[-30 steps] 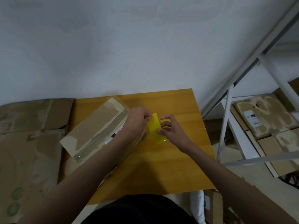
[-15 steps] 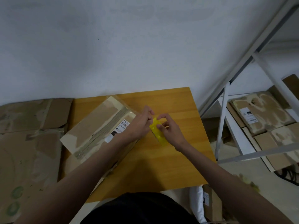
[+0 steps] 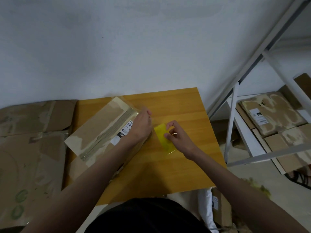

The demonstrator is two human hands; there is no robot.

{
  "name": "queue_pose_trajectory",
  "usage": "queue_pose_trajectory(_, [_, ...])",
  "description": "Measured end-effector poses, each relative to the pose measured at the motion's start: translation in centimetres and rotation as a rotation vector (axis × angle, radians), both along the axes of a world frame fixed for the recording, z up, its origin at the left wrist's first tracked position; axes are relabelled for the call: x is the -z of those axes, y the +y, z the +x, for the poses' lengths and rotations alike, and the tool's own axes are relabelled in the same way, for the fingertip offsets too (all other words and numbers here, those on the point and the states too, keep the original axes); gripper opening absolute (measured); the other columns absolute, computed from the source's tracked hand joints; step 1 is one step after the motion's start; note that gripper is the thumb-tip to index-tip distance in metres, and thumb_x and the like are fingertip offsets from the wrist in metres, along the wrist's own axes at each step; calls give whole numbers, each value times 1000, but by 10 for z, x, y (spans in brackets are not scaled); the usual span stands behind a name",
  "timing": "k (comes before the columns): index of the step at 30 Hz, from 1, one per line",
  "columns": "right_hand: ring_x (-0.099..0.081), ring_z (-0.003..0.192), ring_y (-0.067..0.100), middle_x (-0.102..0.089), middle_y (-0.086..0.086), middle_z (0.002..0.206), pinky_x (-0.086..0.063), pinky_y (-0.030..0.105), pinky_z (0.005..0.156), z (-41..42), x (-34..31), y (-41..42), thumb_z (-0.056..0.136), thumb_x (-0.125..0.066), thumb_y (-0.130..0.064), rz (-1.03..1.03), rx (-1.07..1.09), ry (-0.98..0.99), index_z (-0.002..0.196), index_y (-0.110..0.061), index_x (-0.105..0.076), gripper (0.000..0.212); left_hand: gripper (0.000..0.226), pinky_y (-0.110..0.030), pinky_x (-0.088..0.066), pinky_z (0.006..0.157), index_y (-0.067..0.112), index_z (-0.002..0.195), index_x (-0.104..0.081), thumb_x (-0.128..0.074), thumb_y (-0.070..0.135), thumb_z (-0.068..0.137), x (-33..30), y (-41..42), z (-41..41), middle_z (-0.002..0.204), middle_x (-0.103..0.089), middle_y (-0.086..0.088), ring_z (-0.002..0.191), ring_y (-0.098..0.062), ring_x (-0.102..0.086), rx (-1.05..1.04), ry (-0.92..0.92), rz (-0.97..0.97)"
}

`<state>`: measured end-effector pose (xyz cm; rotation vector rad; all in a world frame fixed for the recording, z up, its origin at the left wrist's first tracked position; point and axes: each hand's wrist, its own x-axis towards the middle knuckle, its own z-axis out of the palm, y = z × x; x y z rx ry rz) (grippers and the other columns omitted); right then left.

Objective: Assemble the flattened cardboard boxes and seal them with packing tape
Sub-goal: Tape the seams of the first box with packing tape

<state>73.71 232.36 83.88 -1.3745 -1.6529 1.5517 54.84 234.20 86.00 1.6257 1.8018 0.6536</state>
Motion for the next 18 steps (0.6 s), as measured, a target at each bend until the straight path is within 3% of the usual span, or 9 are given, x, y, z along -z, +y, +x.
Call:
queue_pose_trajectory(4, [-36,75,18,-40,4,83,-33,25,60,12,6,-7,101,-55,-12,-43,22,-3,100,-20,-48,11,11,-28,-33,60,10,99,-40,-39,-1,99,-1,7,-20,80,-41,4,73,-14,-40,13,15,-25])
queue_pose_trajectory(12, [-38,75,18,-41,8,86,-34,19,56,11,-1,-8,101,-54,-14,-75,43,48,106,-22,-47,11,15,-4,-38,67,11,109,-67,-57,19,100,-3,-1,-1,96,-62,9,81,7,-53,144,-113,-47])
queue_pose_trajectory(18, [-36,72,17,-39,6,81,-33,18,56,10,-4,-6,102,-54,-14,-60,12,47,110,-21,-47,13,25,-15,-47,68,20,103,-73,-80,32,82,-4,-5,-3,89,-71,5,77,1,-63,155,-258,-124])
